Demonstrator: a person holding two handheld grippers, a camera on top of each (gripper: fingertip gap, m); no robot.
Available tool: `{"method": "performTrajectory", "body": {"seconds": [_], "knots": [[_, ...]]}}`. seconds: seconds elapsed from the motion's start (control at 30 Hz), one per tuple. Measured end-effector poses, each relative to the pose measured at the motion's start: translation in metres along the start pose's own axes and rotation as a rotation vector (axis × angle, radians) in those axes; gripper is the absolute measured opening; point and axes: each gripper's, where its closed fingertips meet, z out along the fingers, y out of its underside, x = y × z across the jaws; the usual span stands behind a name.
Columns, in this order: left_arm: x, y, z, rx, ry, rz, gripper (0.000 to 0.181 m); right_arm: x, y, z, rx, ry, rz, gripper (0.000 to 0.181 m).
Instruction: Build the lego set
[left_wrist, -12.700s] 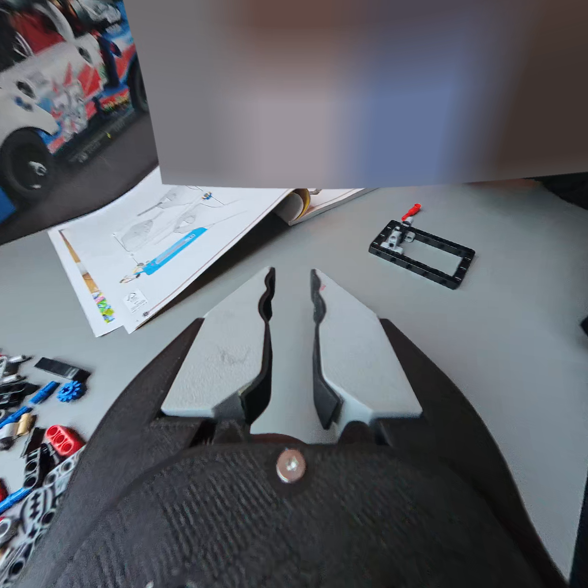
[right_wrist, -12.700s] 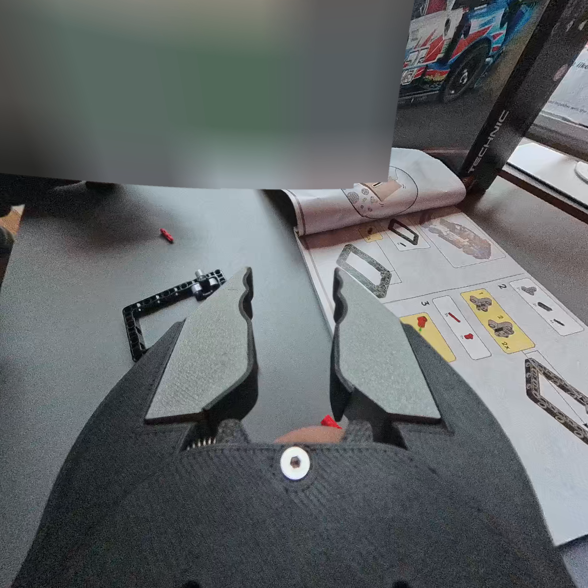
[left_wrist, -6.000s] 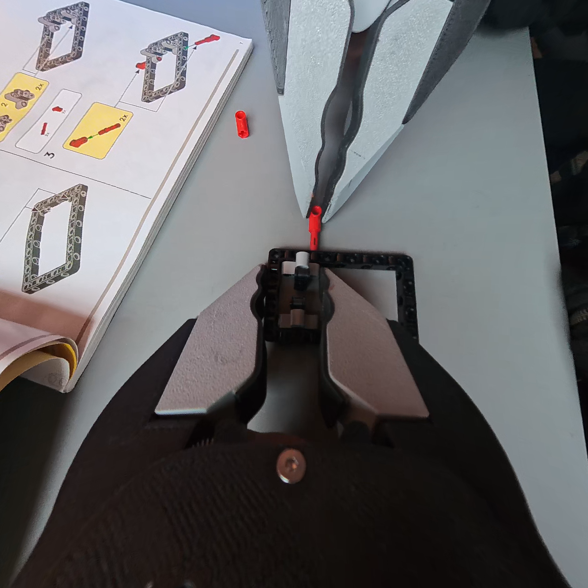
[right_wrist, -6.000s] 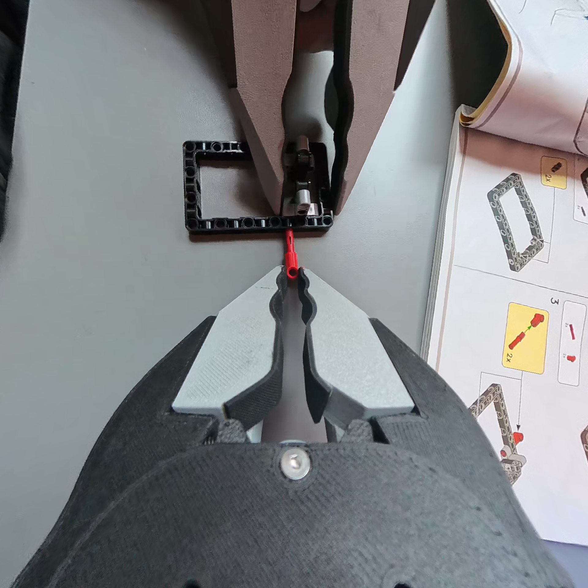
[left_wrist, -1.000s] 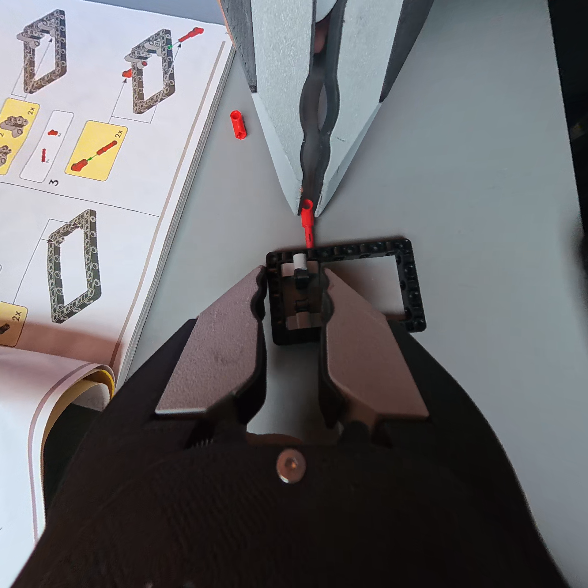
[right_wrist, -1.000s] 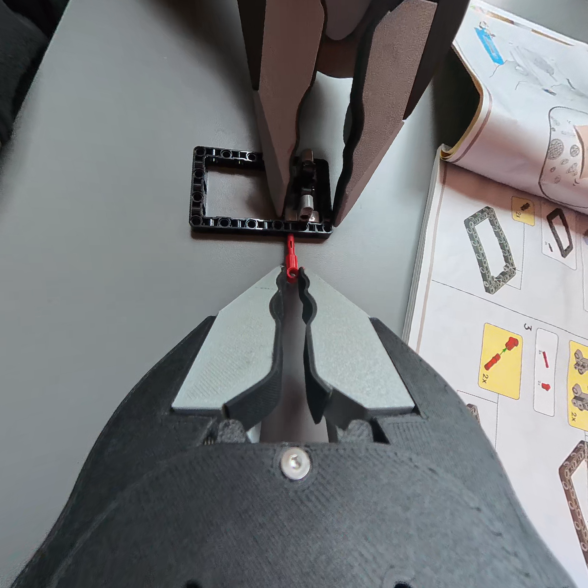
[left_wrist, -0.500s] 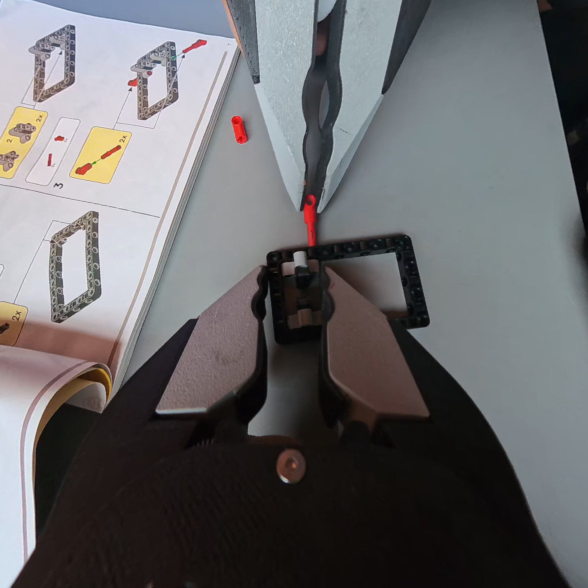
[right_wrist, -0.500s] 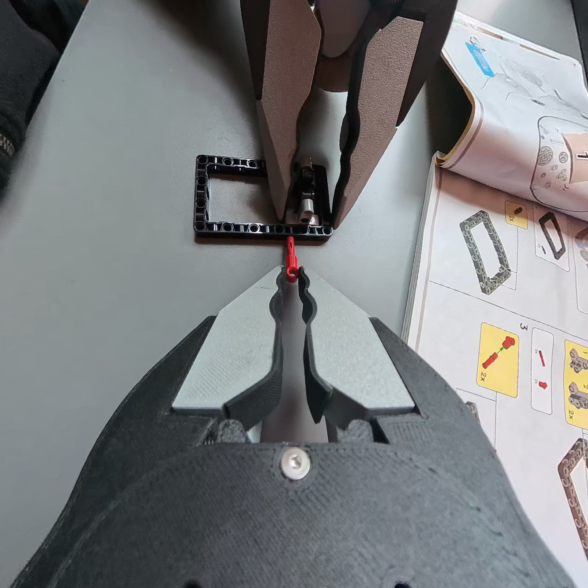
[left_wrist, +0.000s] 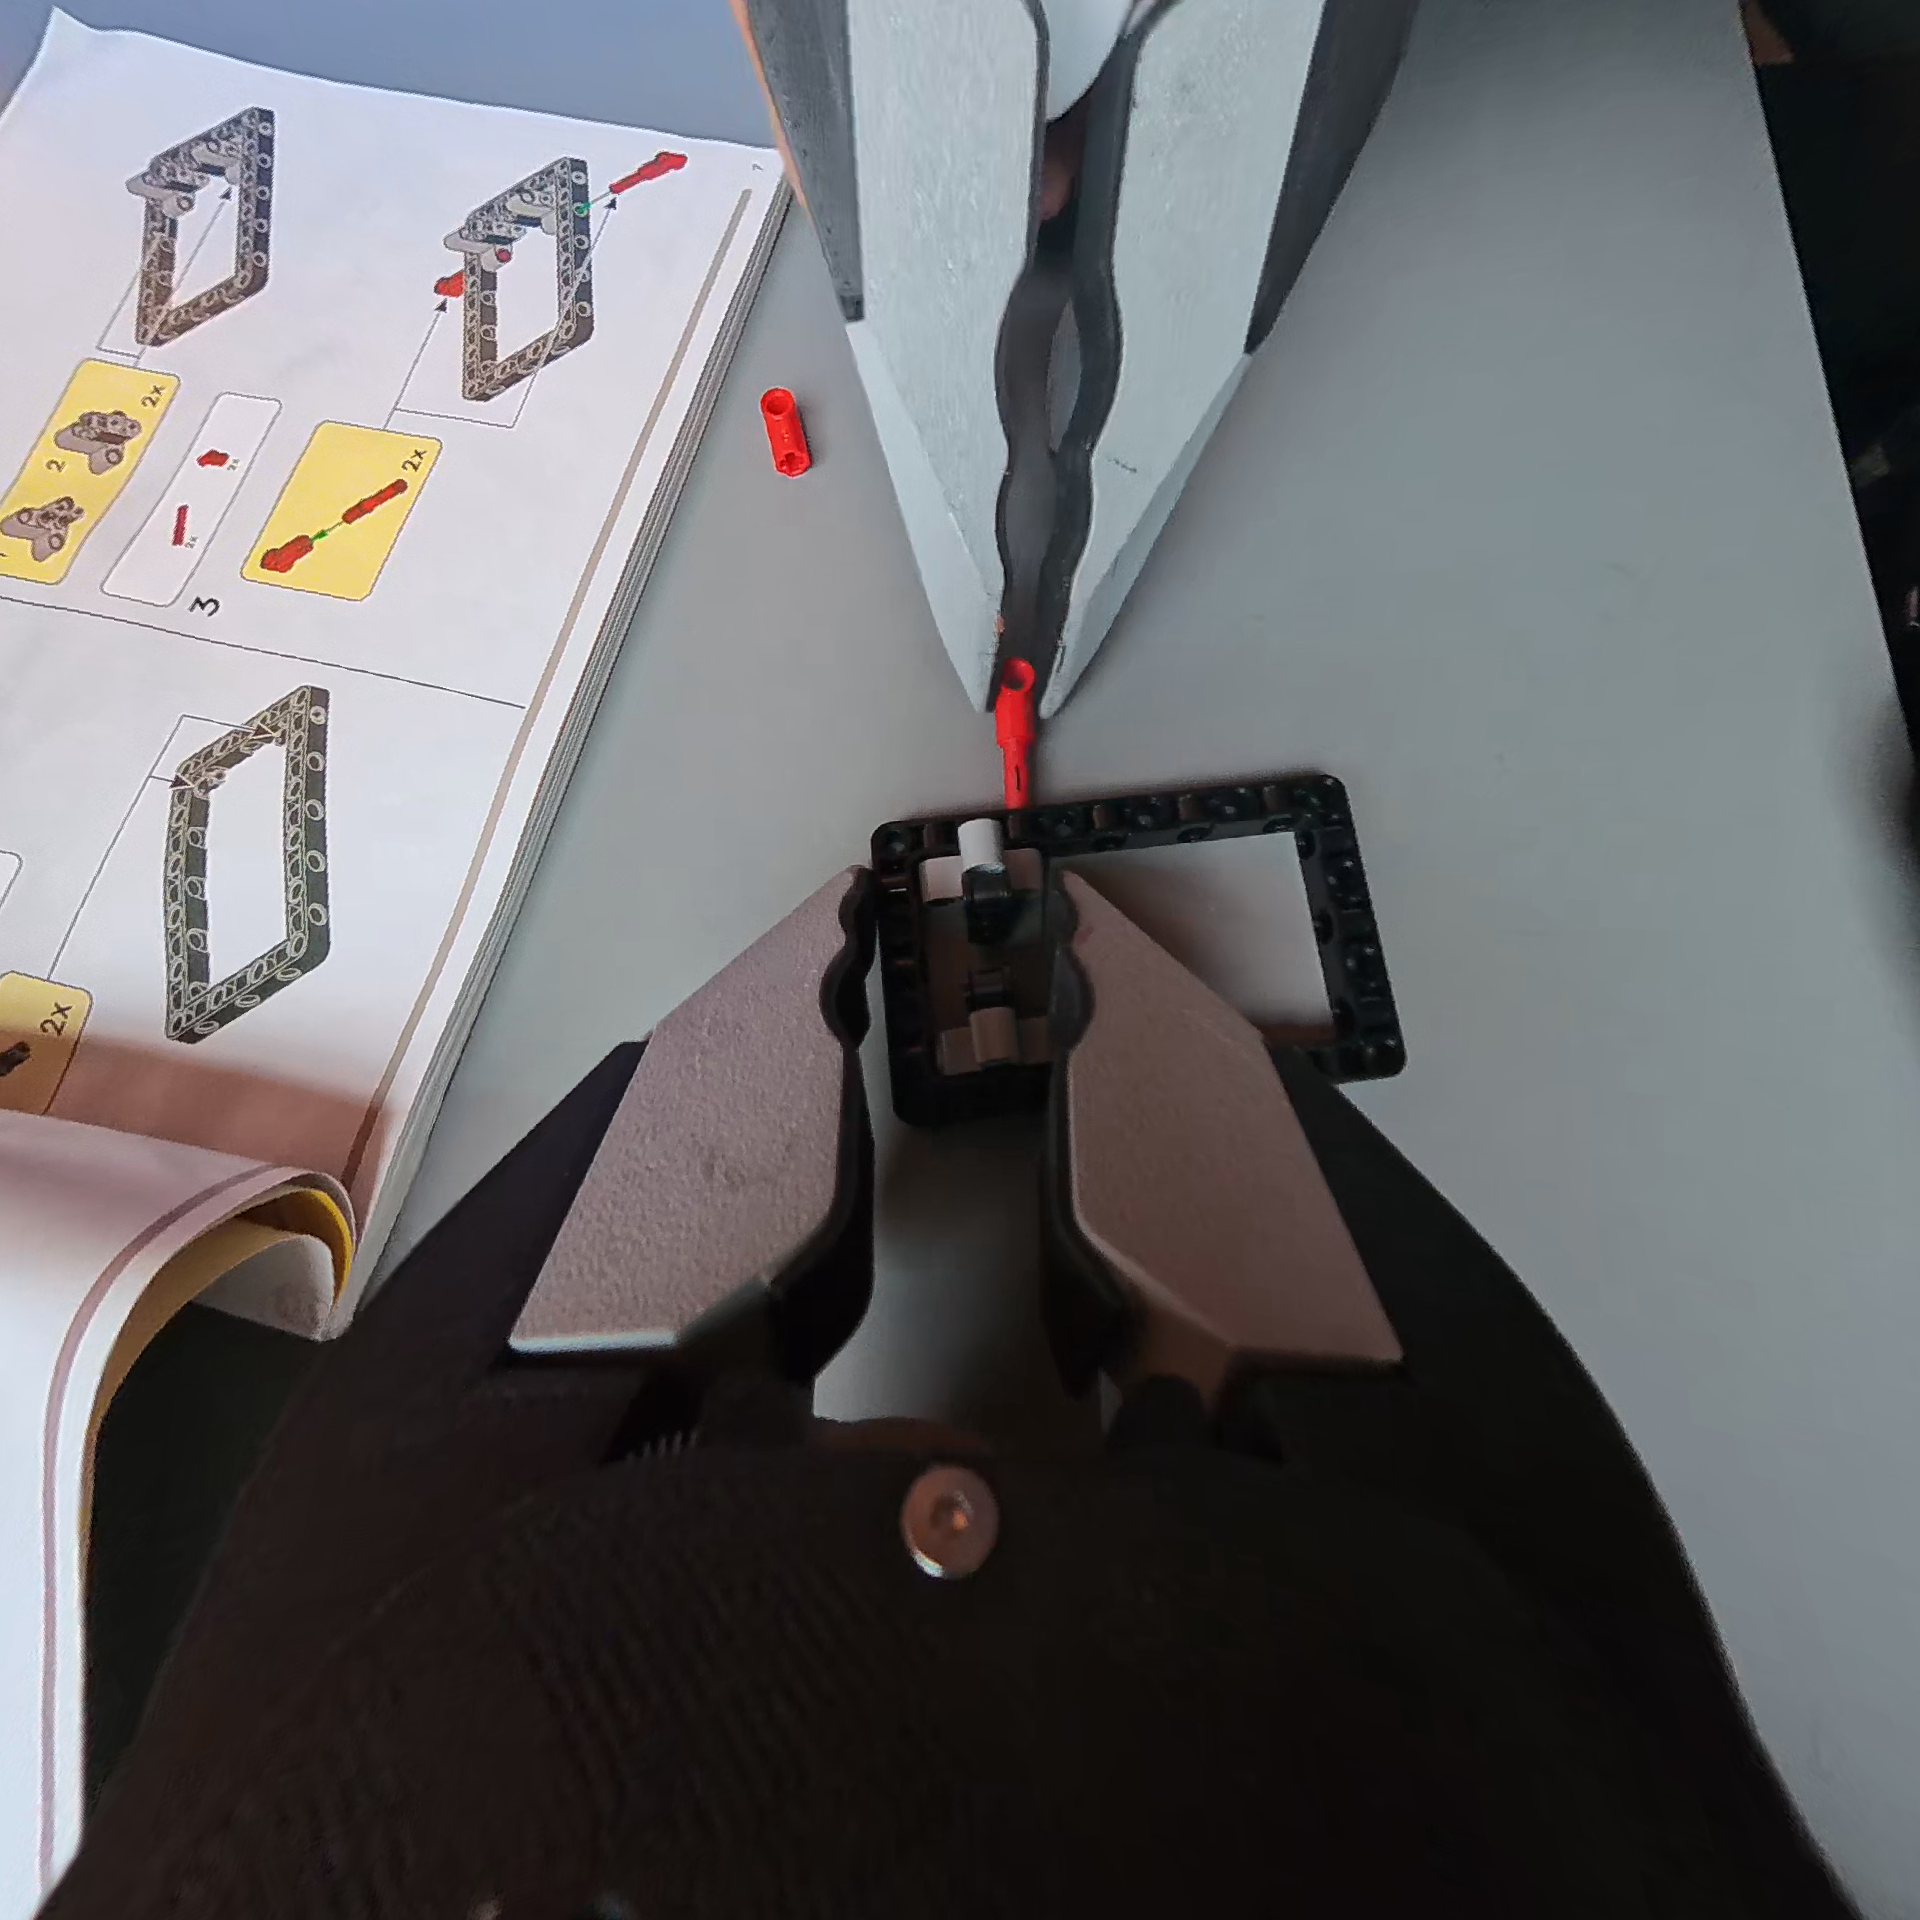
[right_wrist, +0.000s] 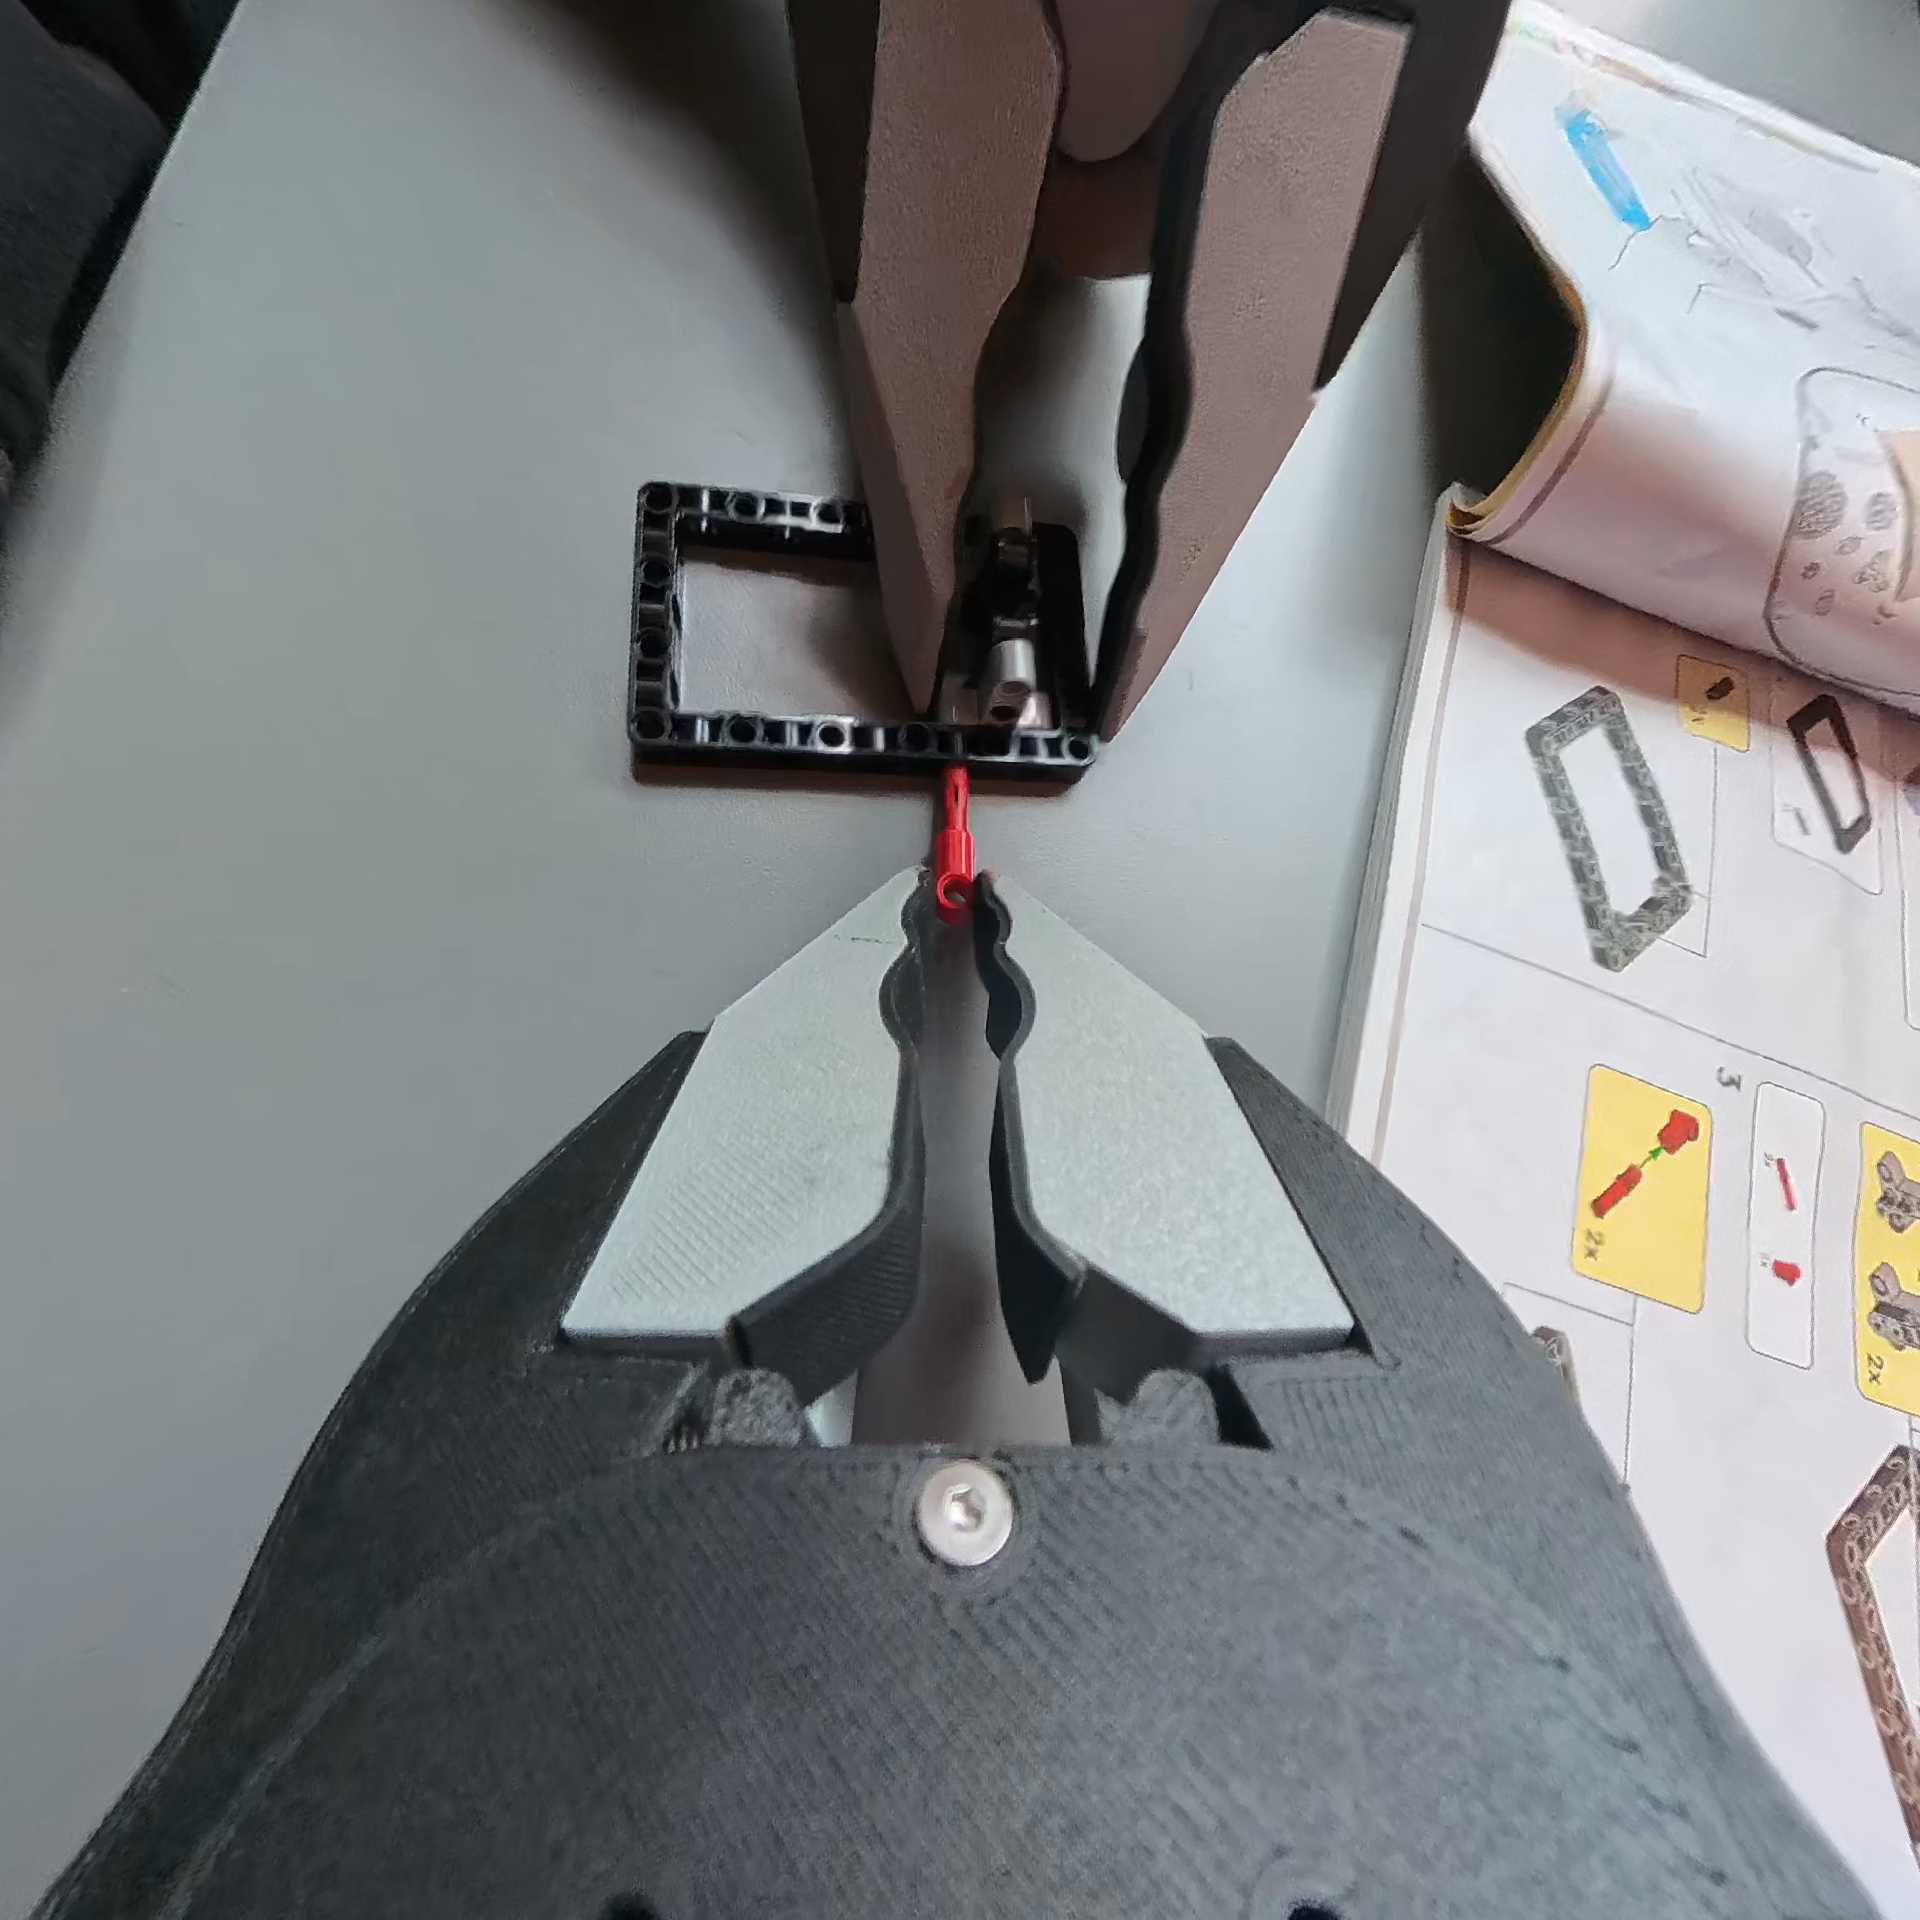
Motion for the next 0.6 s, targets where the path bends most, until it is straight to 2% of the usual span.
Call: {"method": "performTrajectory", "body": {"seconds": [0.6], "knots": [[0.0046,0.0006,-0.0014,-0.002,-0.004,-0.025,0.03,-0.0022,-0.0028,0.003,-0.01,0.039,-0.052,0.004]]}}
